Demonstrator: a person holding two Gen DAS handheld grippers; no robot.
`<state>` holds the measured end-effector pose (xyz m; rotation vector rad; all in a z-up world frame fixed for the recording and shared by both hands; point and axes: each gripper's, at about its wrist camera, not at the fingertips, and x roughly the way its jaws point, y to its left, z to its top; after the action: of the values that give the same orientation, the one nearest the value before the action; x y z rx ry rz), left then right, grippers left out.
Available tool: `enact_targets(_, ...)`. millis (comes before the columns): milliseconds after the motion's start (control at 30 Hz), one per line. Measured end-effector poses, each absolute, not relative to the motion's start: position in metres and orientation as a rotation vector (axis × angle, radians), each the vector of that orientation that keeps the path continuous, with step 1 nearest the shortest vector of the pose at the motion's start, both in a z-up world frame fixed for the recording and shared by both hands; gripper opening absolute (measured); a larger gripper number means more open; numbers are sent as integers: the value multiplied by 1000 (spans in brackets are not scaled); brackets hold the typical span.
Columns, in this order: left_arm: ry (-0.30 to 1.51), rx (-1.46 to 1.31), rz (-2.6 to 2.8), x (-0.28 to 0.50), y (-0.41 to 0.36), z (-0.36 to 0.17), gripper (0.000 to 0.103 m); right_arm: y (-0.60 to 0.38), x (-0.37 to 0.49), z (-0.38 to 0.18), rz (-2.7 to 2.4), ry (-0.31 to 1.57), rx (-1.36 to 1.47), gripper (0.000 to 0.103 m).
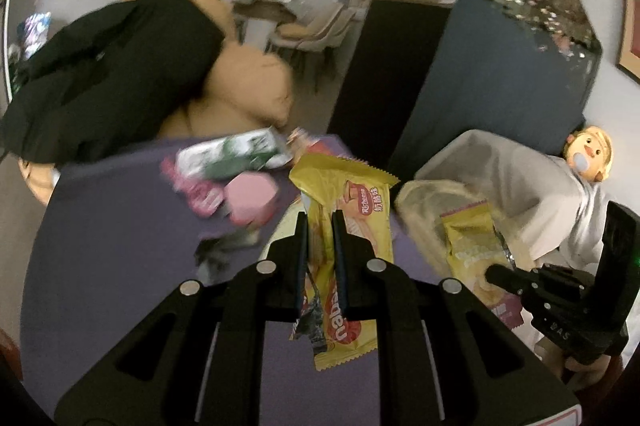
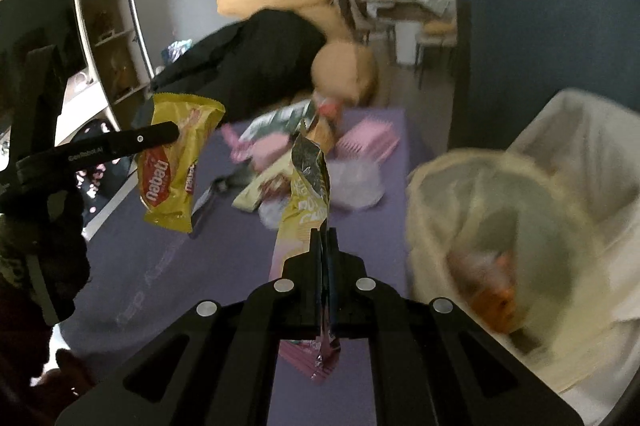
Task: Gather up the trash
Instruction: 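Carry the pink and yellow bags into the trash bag, opening both tools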
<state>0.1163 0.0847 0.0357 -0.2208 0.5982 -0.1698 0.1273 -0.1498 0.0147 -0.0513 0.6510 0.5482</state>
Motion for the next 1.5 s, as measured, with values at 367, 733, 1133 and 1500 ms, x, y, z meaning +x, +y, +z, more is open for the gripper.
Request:
enact_targets(367, 602, -135, -307, 144, -10, 59, 12, -240, 136, 57, 379, 518, -30, 5)
enact_targets(733, 800, -273, -435, 222, -90, 11, 12, -320, 156, 43, 228, 519, 56, 5)
enact_targets(1133, 881, -314, -462, 256, -127, -32, 36, -344, 167, 27, 194, 544, 86, 5)
enact_targets(1500, 799, -190, -308, 204, -63, -11, 39, -294, 192, -5, 280, 644, 20, 5)
